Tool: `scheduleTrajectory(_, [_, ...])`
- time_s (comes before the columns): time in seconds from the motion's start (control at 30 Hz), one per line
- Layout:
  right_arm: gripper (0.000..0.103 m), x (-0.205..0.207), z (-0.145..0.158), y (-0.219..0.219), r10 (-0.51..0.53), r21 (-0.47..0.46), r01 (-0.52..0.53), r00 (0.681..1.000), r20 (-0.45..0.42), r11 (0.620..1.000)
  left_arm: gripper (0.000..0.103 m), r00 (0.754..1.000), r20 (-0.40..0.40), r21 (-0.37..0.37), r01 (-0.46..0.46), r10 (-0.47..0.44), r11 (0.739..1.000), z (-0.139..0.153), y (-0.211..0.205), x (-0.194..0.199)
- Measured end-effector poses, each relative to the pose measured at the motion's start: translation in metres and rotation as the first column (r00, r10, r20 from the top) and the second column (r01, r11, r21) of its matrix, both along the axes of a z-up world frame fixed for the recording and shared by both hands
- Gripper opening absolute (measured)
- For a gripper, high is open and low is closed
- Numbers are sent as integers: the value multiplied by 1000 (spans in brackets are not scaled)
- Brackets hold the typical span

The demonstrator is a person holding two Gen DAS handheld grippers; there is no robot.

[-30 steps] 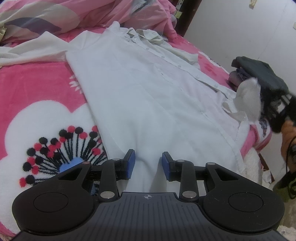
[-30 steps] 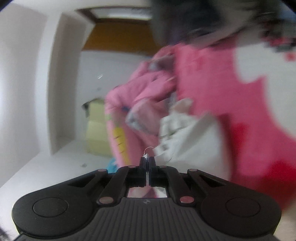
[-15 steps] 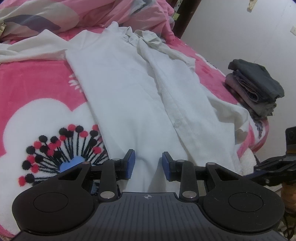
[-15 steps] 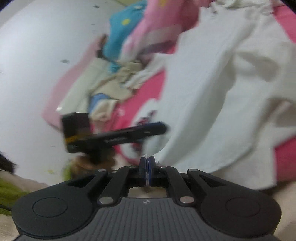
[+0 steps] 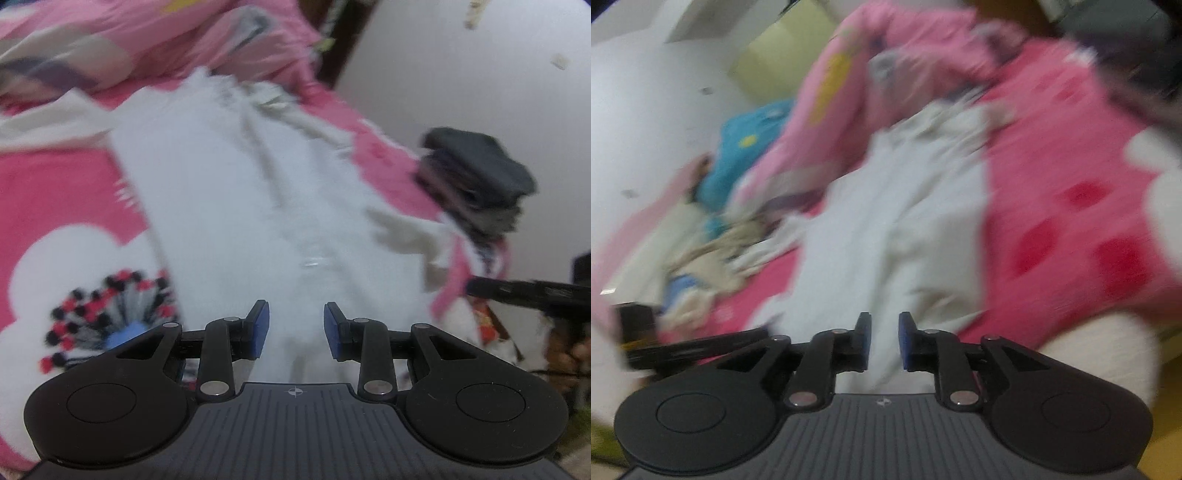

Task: Fold clothes

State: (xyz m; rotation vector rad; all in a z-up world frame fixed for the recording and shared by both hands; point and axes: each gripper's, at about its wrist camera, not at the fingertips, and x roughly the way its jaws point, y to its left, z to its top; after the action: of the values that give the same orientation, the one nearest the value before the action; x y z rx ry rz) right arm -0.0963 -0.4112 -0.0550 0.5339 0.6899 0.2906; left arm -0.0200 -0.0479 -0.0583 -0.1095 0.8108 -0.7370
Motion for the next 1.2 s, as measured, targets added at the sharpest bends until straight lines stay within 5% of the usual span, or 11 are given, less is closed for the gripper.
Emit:
scheduleTrajectory(0.17, [20,8,-2,10,-55,-152,59,998,31,987,37,968,144,87,195,-206,977,8,-40,-32])
scheduleTrajectory(0.27, [46,18,-4,22,-73,-254,83,996,47,964,38,935,175,165,282,-309,945,2,-67,-47])
scheduleTrajectory(0.4, [46,30,-7,37,-95,-385,116,993,73,916,38,897,208,235,342,-391,910,-5,-94,-56])
scheduleTrajectory(0.43, [34,32,-8,40,-99,-410,123,992,78,904,38,887,216,251,353,-408,901,-6,-100,-57])
scheduleTrajectory(0.47, [14,33,-10,37,-106,-411,128,991,77,903,38,880,225,267,357,-418,895,-7,-105,-58])
scheduleTrajectory(0.5, [9,30,-12,33,-122,-399,143,989,77,906,38,873,235,284,360,-428,889,-9,-109,-59])
scheduleTrajectory(0.77, [8,0,-31,-30,-331,-166,330,943,19,929,38,802,335,509,288,-495,811,-31,-139,-64])
scheduleTrajectory(0.87, [11,-8,-35,-44,-371,-105,370,928,15,923,35,810,332,537,259,-484,803,-35,-141,-60])
scheduleTrajectory(0.93, [12,-13,-31,-49,-400,-107,402,916,36,909,19,826,321,519,257,-464,815,-34,-138,-56])
scheduleTrajectory(1.07, [16,-27,-12,-41,-339,-107,361,923,181,926,9,847,321,469,246,-423,848,-21,-131,-50])
scheduleTrajectory(1.2, [30,-18,-12,-6,-195,-320,265,952,235,909,5,890,308,366,215,-336,905,-5,-122,-36])
